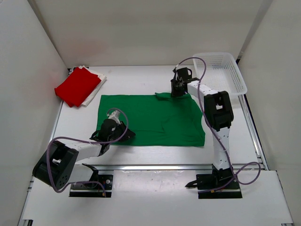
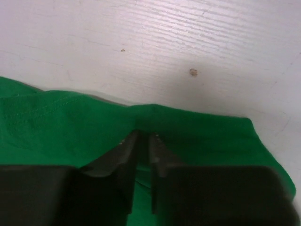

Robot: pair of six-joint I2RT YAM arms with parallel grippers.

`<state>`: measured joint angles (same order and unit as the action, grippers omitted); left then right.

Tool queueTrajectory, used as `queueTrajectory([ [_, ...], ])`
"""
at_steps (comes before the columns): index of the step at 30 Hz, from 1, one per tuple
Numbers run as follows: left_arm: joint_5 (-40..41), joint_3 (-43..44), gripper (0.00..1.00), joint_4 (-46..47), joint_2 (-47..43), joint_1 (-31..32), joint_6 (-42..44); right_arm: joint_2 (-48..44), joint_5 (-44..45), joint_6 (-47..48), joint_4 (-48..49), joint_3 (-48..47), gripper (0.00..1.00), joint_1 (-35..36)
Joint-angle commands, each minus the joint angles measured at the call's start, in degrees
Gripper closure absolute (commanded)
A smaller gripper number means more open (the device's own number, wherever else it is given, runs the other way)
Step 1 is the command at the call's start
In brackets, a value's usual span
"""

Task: Fold and stack the t-shirts
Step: Grap the side of the flattened tshirt furthest away from the robot with both arms

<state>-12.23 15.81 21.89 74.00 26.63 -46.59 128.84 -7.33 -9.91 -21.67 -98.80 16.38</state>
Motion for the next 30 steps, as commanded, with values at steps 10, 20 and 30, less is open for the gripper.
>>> queueTrajectory([
  [10, 0.98, -0.26, 0.84, 2.1, -1.4, 0.35, -0.43, -16.76, 9.0, -2.91, 7.34, 13.6, 1.0, 3.82],
  [20, -0.07, -1.58, 0.83, 1.93, -2.1, -0.62, -0.26, -22.31, 2.41, -7.05, 13.93, 23.4, 0.69, -0.99],
  [30, -0.16, -1.31, 0.84, 2.37, -1.75, -1.05, -0.26, -7.73, 6.46, -2.57, 2.43, 3.54, 0.62, -4.61],
])
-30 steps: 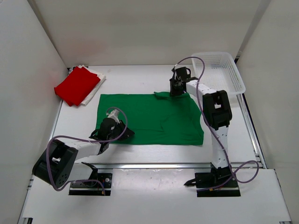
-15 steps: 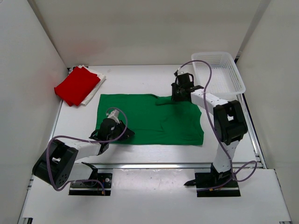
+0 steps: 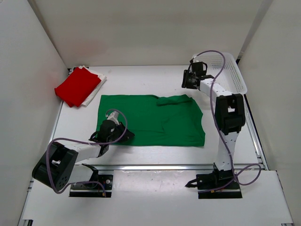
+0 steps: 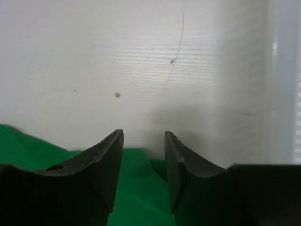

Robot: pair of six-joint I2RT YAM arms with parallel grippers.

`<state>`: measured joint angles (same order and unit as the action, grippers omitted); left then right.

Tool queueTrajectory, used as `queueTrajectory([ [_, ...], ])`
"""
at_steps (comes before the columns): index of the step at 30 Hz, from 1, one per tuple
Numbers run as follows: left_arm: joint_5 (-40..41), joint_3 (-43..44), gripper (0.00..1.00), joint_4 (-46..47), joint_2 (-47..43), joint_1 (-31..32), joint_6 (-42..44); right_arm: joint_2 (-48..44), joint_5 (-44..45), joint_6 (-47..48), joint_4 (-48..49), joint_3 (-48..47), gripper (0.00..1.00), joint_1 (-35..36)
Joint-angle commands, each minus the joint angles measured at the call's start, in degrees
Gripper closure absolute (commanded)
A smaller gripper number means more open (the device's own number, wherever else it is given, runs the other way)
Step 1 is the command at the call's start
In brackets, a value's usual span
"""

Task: Fold and stack the t-shirts
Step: Grap the side of the flattened tshirt furthest away from the robot with both arms

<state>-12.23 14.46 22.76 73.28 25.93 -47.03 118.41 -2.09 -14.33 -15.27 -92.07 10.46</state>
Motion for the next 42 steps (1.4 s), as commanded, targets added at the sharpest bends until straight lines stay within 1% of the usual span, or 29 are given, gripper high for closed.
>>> queueTrajectory([
  [1, -0.51, -0.04, 0.83, 1.58, -0.68, -0.44, 0.01, 4.1, 1.3, 1.93, -5.9, -4.59, 0.61, 1.06],
  [4, -0.6, -0.22, 0.83, 1.93, -0.68, -0.71, 0.09, 6.21, 1.64, 2.11, -8.89, -6.45, 0.6, 2.01],
  [7, -0.43, 0.22, 0.83, 2.2, -0.15, -0.44, 0.0, 5.43, -1.23, 1.15, -8.03, -4.79, 0.64, 1.59],
  [9, -0.86, 0.39, 0.83, 2.28, 0.11, -0.62, 0.27, 4.03, -3.09, 0.45, -8.2, -4.17, 0.71, 1.41],
  [10, -0.69, 0.22, 0.83, 2.28, 0.2, -0.53, 0.35, 3.76, -3.1, 0.7, -8.46, -3.91, 0.8, 1.41],
  [11, -0.43, -0.04, 0.83, 2.2, -0.06, -0.53, 0.18, 2.89, -4.32, 0.97, -7.94, -2.95, 0.85, 1.32],
  [12, -0.95, 0.22, 0.83, 2.11, -0.15, -0.62, 0.01, 0.79, -4.68, 0.79, -6.46, -1.63, 0.88, 1.67],
  [13, -0.43, 0.13, 0.83, 2.28, -0.32, -0.53, -0.26, -0.27, -4.42, 0.79, -5.4, 1.17, 0.92, 1.58],
  [14, -0.51, 0.22, 0.84, 2.28, -0.41, -0.79, -0.26, -3.5, -3.98, 0.79, -2.69, 5.28, 0.92, 2.1],
  [15, -0.43, 0.22, 0.83, 2.55, -0.41, -0.36, -0.09, -6.41, -3.72, 0.97, 0.38, 7.41, 0.92, 2.46],
  [17, -0.6, 0.31, 0.83, 2.55, 0.2, -0.01, -0.17, -11.76, -4.33, 0.97, 4.26, 16.18, 0.93, 3.51],
  [18, -0.78, 0.05, 0.83, 2.29, 0.11, -0.18, -0.35, -15.37, -3.72, 1.32, 7.24, 21.53, 0.95, 3.86],
  [19, -0.87, 0.3, 0.83, 2.55, 0.2, 0.17, -0.09, -17.4, -2.93, 0.97, 8.66, 24.45, 0.96, 4.74],
  [20, -0.95, 0.39, 0.83, 2.64, -0.06, 0.26, -0.43, -20.99, -2.05, 0.79, 11.72, 30.4, 0.96, 5.53],
  [21, -0.87, 0.31, 0.83, 2.55, -0.06, 0.17, -0.26, -24.94, -0.74, 0.36, 14.97, 36.29, 0.95, 6.23],
  [22, -0.69, 0.22, 0.83, 2.29, -0.24, 0.26, -0.17, -26.55, -0.73, 0.09, 17.53, 39.48, 0.93, 7.37],
  [24, -0.87, -0.04, 0.84, 2.2, -0.41, 0.26, -0.26, -31.73, 0.33, -1.14, 22.46, 47.39, 0.79, 9.31],
  [25, -1.04, -0.04, 0.84, 1.94, -0.5, 0.17, -0.17, -32.79, 0.59, -2.79, 23.17, 48.73, 0.76, 10.1],
  [27, -0.87, -0.22, 0.84, 1.76, -1.2, 0.08, -0.35, -34.82, -0.37, -5.78, 22.22, 51.02, 0.64, 9.93],
  [29, -0.95, -0.22, 0.83, 1.15, -2.08, -0.01, -0.17, -36.14, 0.76, -6.58, 20.37, 51.46, 0.6, 9.14],
  [31, -0.17, -0.22, 0.84, 0.53, -3.31, -0.53, -0.17, -38.59, 1.64, -6.94, 19.31, 52.25, 0.61, 8.97],
  [32, 0.1, -0.22, 0.83, 0.44, -3.58, -0.45, -0.17, -39.3, 1.56, -7.2, 19.92, 52.34, 0.63, 8.7],
  [34, 0.54, -0.05, 0.83, 0.35, -3.93, -0.53, -0.17, -39.75, -0.18, -7.91, 21.58, 52.78, 0.71, 8.26],
  [36, 0.54, 0.13, 0.83, 0.35, -3.84, -0.62, 0.26, -37.83, -2.47, -7.56, 20.72, 51.04, 0.73, 6.95],
  [42, 0.45, 0.13, 0.83, 0.44, -3.31, -0.18, -0.43, -28.77, -1.96, -7.56, 18.26, 42.6, 0.67, 4.4],
])
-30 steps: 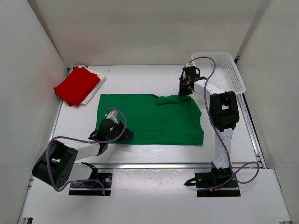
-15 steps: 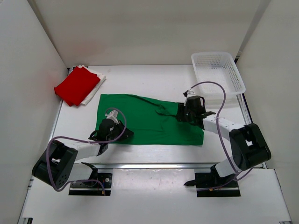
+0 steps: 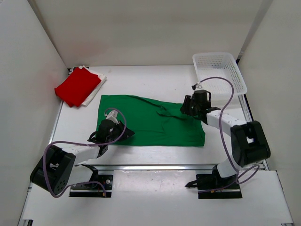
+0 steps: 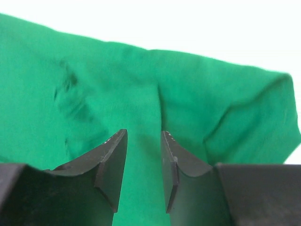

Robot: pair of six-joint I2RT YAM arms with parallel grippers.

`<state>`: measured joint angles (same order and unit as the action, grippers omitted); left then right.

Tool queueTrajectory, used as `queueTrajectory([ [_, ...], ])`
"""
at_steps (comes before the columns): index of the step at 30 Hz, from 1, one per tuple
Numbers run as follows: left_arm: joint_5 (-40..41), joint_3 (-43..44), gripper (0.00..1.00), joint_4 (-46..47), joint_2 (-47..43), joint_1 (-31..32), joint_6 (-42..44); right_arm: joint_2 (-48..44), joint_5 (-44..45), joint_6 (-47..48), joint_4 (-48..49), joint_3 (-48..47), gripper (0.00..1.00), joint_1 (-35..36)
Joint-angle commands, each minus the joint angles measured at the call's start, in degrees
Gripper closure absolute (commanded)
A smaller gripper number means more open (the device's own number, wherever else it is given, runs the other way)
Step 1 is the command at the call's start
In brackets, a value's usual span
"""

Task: Fold and stack the t-shirts
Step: Grap the side of the flattened tshirt furthest away from the robot with both arms

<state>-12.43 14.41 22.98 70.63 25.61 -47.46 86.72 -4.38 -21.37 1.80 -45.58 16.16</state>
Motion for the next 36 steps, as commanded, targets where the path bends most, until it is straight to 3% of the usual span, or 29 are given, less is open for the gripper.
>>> queueTrajectory([
  [1, 1.0, 0.26, 0.83, 0.05, -0.58, 0.15, 0.44, 4.58, -1.14, -1.04, 1.53, -5.12, 0.67, -1.83],
  [9, 1.09, 0.26, 0.83, -0.05, -0.06, -0.47, 0.35, 13.03, -9.93, -1.05, 2.32, -9.52, 0.73, -3.16],
  [16, 0.83, 0.88, 0.83, -0.39, 0.56, -0.38, 0.61, 16.64, -12.93, -1.57, 2.33, -12.42, 0.67, -3.77],
  [22, 1.09, 1.23, 0.83, -0.57, 0.82, -0.47, 0.7, 18.4, -16.09, -2.8, 3.91, -13.22, 0.82, -4.82],
  [26, 1.26, 1.32, 0.83, -0.48, 1.0, -0.55, 0.7, 19.01, -17.15, -2.98, 3.65, -14.45, 0.99, -5.26],
  [32, 1.09, 3.07, 0.84, -1.62, 1.97, -1.35, 0.97, 17.44, -17.15, -3.33, 6.11, -15.06, 1.0, -6.31],
  [36, 0.3, 6.41, 0.83, -2.5, 3.63, -5.46, 0.53, 16.73, -17.94, -2.98, 7.68, -17.69, 1.0, -8.16],
])
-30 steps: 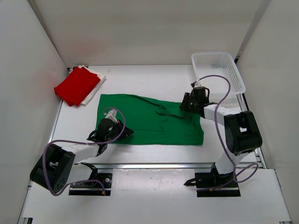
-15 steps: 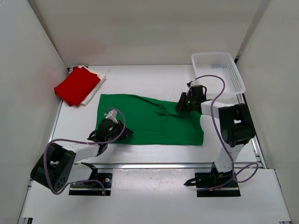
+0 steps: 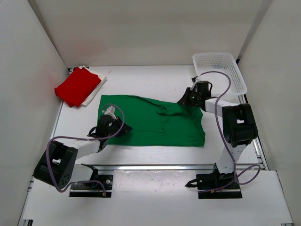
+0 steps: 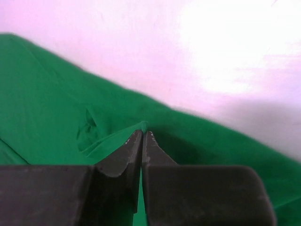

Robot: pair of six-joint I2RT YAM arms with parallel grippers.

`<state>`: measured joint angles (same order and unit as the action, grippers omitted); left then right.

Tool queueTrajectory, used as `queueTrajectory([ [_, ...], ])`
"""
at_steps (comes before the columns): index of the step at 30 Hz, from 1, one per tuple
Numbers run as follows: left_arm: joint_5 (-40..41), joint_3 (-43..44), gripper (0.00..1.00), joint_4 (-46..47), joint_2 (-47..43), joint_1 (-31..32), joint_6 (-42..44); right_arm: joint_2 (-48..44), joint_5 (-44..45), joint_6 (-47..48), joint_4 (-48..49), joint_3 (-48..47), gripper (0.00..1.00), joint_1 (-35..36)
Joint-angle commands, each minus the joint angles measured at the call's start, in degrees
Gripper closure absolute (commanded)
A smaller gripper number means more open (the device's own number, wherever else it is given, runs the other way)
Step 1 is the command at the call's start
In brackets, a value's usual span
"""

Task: Fold and stack the t-shirts
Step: Grap the side of the flattened tshirt furthest away from the robot with both arms

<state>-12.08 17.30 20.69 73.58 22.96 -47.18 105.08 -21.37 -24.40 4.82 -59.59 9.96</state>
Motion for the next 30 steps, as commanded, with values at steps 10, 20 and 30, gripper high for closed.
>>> queueTrajectory([
  [10, 5.3, 15.29, 0.66, -0.73, 10.25, -15.03, -1.69, 6.36, 0.01, 2.16, 2.04, -17.03, 1.0, -5.21],
  [20, 11.99, 40.87, 0.51, -13.55, 30.74, -22.43, 5.42, 17.0, -0.07, 5.42, -4.29, -32.95, 1.0, -5.29],
  [30, 16.81, 60.12, 0.53, -29.9, 42.52, -25.6, 13.24, 15.16, -2.54, 3.04, -0.87, -30.41, 1.0, -5.21],
])
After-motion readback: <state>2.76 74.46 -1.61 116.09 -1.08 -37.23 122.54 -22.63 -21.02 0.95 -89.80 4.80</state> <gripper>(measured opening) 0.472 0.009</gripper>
